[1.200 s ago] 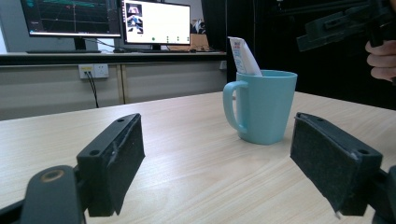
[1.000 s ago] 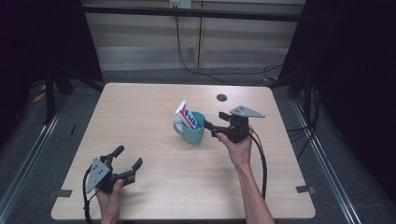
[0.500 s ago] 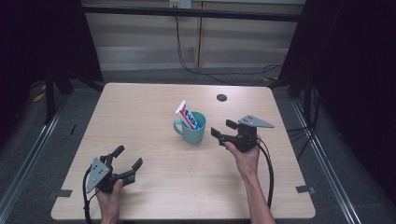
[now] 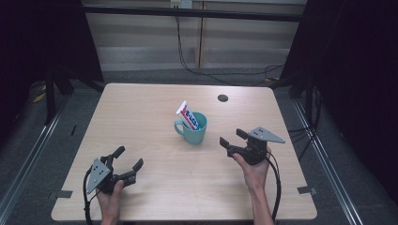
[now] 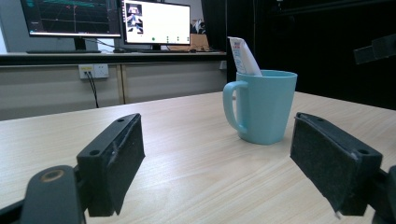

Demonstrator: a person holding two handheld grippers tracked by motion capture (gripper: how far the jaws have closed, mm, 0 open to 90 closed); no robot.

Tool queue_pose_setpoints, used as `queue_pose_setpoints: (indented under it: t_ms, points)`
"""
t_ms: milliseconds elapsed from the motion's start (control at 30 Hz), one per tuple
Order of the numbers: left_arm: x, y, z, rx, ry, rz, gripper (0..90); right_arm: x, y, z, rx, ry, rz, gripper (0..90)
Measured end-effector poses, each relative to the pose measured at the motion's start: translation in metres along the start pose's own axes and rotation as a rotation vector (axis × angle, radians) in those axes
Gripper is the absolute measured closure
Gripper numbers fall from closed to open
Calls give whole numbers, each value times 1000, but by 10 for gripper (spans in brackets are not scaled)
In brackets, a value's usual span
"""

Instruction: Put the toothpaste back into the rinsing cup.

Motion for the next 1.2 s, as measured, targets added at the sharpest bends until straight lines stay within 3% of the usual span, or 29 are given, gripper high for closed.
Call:
queue_pose_setpoints:
  t_ms: [267, 400, 733, 900, 1067, 1200]
  points:
    - [0, 0, 0, -1, 0, 0, 174, -12, -11, -2, -34, -30, -15, 208]
    - [0, 0, 0, -1, 0, 0, 174, -23, -11, -6, -60, -47, 31, 213]
    - [0, 0, 0, -1, 1, 0, 174, -44, -16, -20, -74, -4, 45, 212]
    - [0, 0, 0, 0, 1, 0, 174, -59, -17, -29, -108, -26, 68, 216]
    - [0, 0, 0, -1, 2, 1, 174, -71, -19, -35, -110, 7, 73, 209]
    - [0, 0, 0, 0, 0, 0, 174, -73, -18, -35, -110, 4, 71, 211]
Point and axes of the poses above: each handheld gripper's, and its own axes: y roughly forward along the jaws, x roughly out of its top, z roughly to its left, the point moved 8 cm from there along y, roughly forward along the jaws, and after that the axes turned 12 degrees about y, right-handed, at the moved point
